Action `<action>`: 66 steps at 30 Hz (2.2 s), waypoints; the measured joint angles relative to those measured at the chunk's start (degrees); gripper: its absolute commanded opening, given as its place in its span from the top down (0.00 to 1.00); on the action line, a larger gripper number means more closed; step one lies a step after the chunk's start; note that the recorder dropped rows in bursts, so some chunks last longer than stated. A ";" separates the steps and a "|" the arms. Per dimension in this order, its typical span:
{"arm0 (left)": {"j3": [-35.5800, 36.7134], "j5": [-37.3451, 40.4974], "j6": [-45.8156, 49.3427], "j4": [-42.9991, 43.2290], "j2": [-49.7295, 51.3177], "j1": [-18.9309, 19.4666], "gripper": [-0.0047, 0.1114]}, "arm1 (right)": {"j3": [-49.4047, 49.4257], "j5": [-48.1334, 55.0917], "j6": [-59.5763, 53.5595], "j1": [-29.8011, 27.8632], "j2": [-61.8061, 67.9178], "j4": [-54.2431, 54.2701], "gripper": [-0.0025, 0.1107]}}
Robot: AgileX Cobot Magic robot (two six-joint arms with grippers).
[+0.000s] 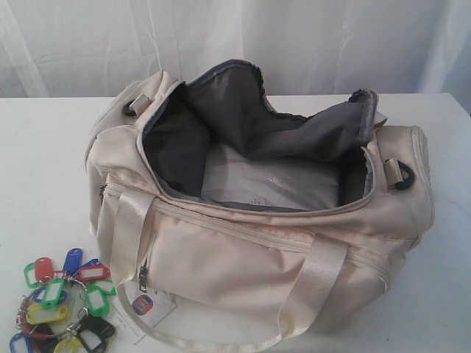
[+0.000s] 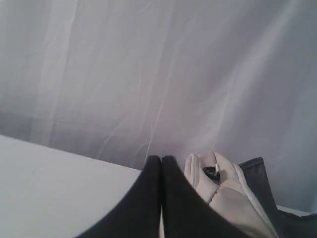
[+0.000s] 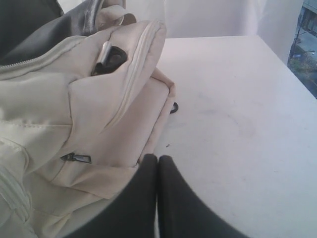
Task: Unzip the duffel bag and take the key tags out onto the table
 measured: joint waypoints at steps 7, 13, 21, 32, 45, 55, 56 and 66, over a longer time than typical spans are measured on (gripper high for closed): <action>0.34 -5.54 -3.73 3.65 0.00 0.00 0.96 | 0.00 0.00 0.12 0.00 0.00 0.00 0.98; 0.34 18.28 12.79 -22.45 -0.22 -0.84 0.96 | 0.00 0.00 0.12 0.00 0.00 0.00 0.98; 0.34 34.77 52.82 -29.44 -0.22 -1.10 0.96 | 0.00 0.00 0.12 0.00 0.00 0.00 0.98; 0.34 35.65 52.32 -29.44 -0.22 -1.10 0.96 | 0.00 0.00 0.12 0.00 0.00 0.00 0.98; 0.34 35.65 47.93 -28.09 -0.22 -1.10 0.96 | 0.00 0.00 0.12 0.00 0.00 0.00 0.98; 0.34 34.63 46.23 -26.98 -0.22 -1.10 0.96 | 0.00 0.00 0.12 0.00 0.00 0.00 0.98; 0.34 34.58 46.23 -26.83 -0.22 -1.10 0.96 | 0.00 0.00 0.12 0.00 0.00 0.00 0.98; 0.34 34.44 46.23 -26.83 -0.22 -1.10 0.96 | 0.00 0.00 0.12 0.00 0.00 0.00 0.98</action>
